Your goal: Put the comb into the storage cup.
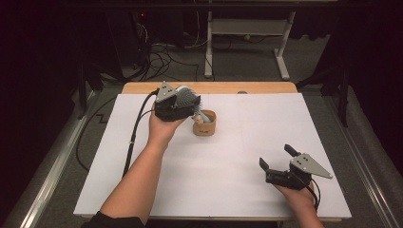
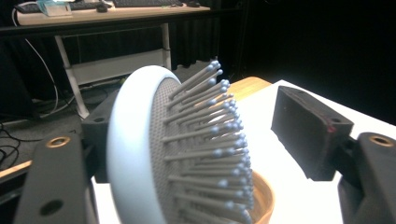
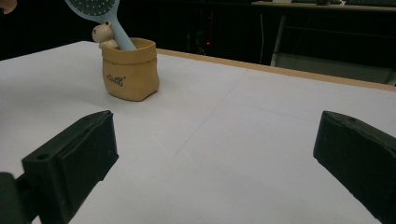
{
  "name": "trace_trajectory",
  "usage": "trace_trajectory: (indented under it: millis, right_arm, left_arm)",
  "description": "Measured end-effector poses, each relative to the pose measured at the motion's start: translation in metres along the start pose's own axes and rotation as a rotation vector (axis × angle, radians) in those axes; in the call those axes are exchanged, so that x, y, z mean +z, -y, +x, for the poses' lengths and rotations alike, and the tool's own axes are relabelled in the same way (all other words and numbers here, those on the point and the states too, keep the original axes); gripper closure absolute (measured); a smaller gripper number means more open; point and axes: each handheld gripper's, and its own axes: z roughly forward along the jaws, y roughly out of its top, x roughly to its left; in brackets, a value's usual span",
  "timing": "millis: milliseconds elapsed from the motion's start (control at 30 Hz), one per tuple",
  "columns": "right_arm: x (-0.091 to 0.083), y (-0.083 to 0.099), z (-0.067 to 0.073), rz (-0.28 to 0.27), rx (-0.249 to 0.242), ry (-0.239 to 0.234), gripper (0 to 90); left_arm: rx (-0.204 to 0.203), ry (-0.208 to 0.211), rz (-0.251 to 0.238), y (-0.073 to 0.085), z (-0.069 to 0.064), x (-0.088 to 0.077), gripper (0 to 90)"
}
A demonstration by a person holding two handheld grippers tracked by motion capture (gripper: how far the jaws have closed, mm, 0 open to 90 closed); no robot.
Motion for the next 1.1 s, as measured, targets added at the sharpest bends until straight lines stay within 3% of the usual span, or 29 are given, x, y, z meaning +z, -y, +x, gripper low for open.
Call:
trace_trajectory:
  millis: [800,1100]
  right_arm:
    - [-0.0003,-0.0005,-0.0002,-0.002,-0.004,0.004,0.4]
    - [-0.0002,-0.0003,-0.0001,0.000,-0.005,0.004,0.4]
  left_arm:
    - [-0.012,0.001,0.010,0.0009,0.0085,-0.0025,14.6]
    - [-0.010,0.002,0.010,0.0016,0.0084,-0.0016,0.0]
